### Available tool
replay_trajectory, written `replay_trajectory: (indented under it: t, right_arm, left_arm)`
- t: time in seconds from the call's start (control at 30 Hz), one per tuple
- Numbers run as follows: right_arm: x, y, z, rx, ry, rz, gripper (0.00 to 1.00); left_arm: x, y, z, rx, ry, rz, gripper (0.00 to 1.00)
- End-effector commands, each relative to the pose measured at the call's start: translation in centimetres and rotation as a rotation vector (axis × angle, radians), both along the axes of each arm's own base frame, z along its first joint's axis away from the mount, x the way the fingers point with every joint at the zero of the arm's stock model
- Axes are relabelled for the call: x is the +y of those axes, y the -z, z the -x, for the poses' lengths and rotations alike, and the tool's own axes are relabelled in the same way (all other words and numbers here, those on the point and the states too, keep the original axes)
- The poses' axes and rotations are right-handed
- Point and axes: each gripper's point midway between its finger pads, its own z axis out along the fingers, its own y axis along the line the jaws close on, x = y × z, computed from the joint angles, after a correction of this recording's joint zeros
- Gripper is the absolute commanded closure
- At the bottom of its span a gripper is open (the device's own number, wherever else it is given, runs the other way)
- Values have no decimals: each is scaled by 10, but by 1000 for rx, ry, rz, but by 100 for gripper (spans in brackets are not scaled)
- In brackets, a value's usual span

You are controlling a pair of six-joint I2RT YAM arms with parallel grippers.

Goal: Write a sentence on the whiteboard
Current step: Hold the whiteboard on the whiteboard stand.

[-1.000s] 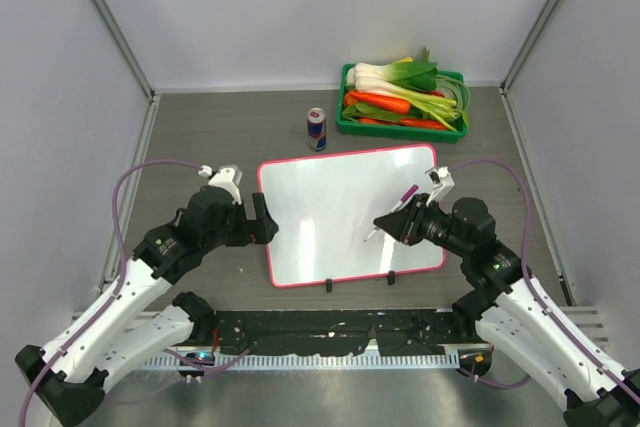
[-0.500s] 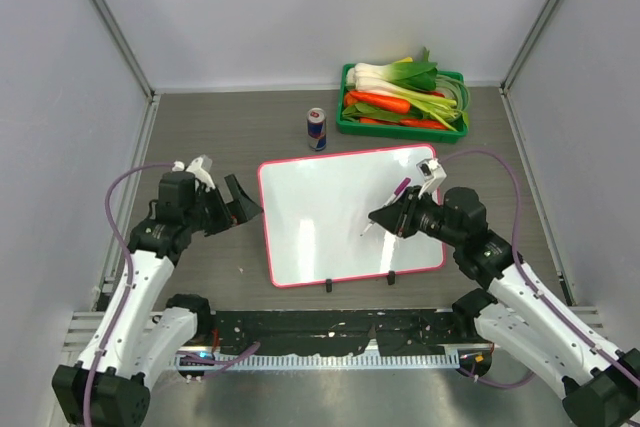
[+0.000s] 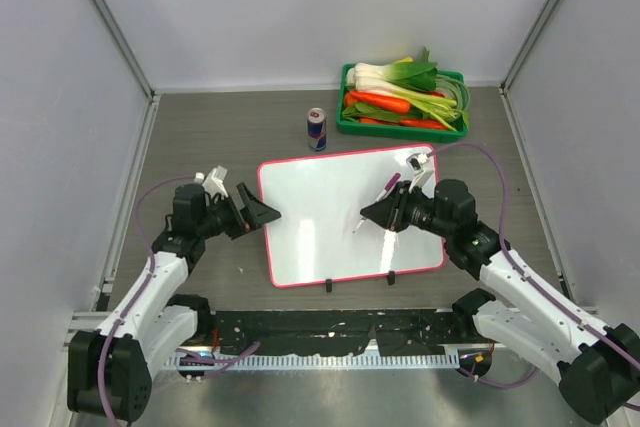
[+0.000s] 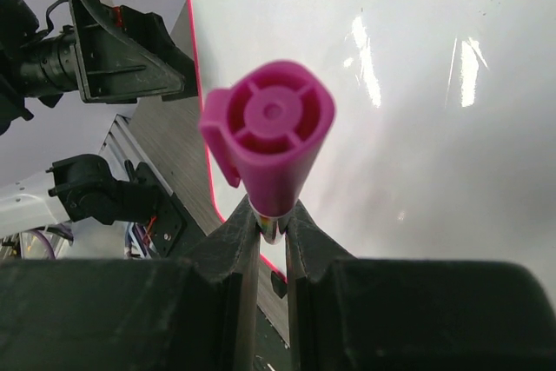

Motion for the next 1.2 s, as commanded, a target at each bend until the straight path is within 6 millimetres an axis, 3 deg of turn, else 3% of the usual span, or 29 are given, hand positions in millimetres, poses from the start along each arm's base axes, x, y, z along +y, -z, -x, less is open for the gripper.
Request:
replay_trajectory:
  t: [0.0,0.17,0.73,1.17]
  right_arm:
    - [12,-45,-7,-108,-27,-92,99]
    - [19,-52,-4,-126,-50,-107,99]
    - [29,-47,-7,-135,-52,-69,98]
    - [56,-49,-9,-150,-82,-35,99]
  left_arm:
    - [-8,-26,-17,-181,20,80,5]
    - [-13,-22,-18,-224,44,119,9]
    - [-20,-7,-27,-246,81,138,13]
    - [-33,2,-7,-338,210,144,23]
